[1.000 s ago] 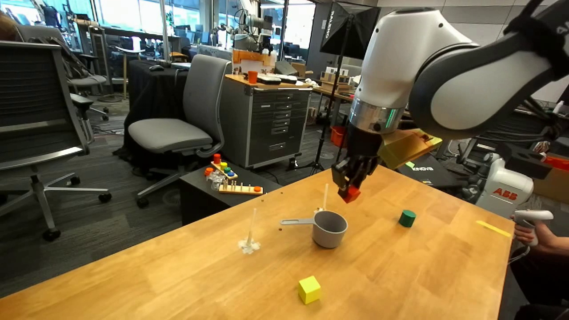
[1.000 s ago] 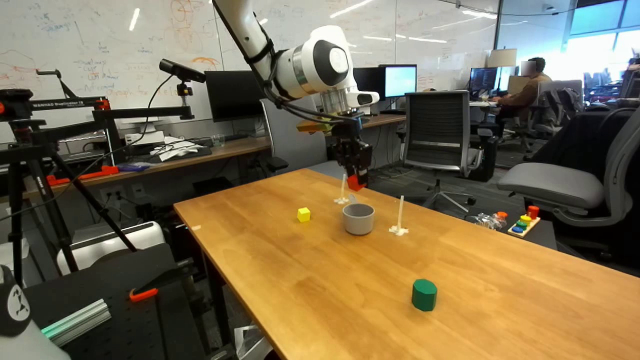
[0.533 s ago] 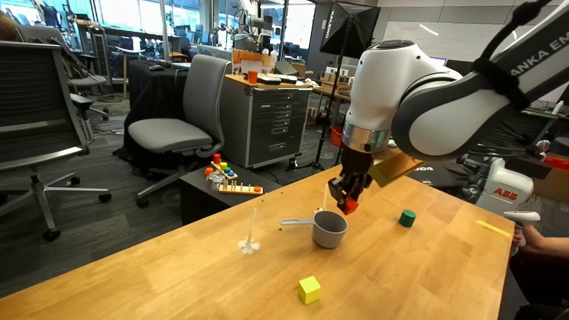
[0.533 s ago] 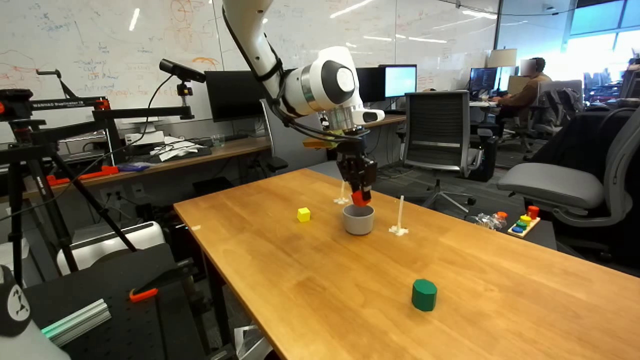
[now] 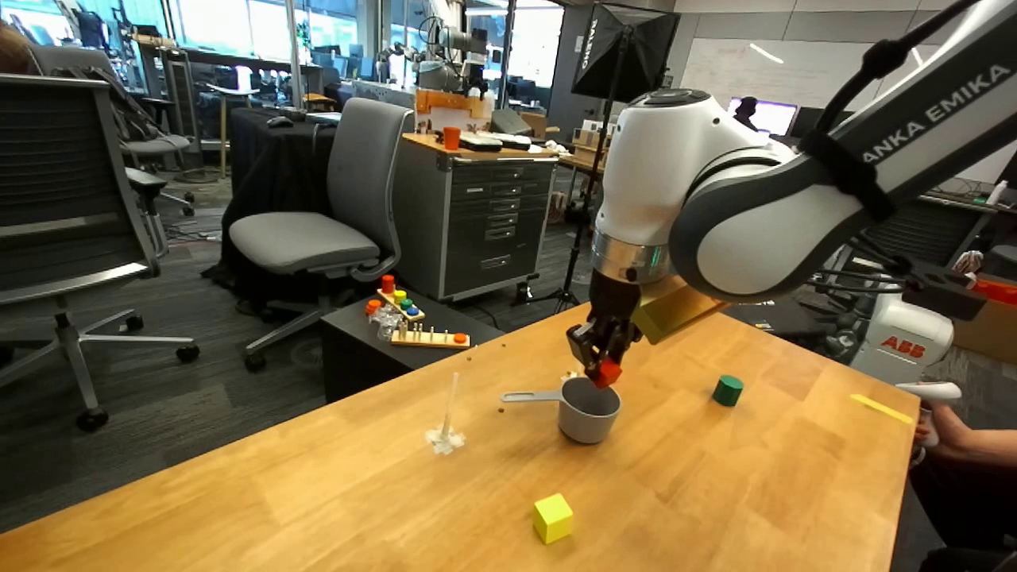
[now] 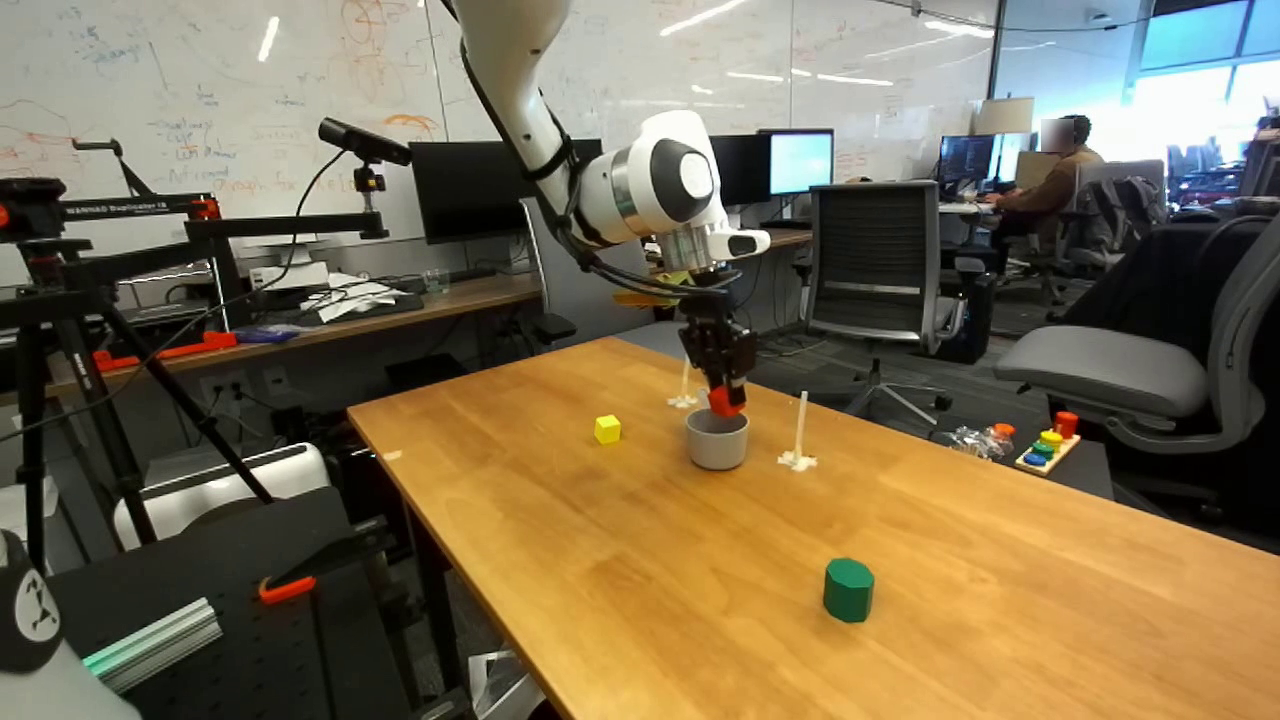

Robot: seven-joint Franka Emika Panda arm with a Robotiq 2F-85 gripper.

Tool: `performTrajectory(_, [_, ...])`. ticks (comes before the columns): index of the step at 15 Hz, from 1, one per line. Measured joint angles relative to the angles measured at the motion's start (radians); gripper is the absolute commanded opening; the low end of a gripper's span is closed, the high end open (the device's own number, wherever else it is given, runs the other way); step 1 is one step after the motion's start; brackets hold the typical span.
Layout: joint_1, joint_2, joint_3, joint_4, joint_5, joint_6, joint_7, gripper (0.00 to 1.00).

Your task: Put the cubes in the measuring cups

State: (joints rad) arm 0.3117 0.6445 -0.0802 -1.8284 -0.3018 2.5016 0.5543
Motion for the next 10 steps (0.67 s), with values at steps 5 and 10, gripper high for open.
performTrajectory(5, [0.02,0.025,-0.001,0.024,0.001,-0.011,0.025,0.94])
performTrajectory(10, [0.023,0.027,-0.007,0.027,0.001,-0.021,0.028,1.0])
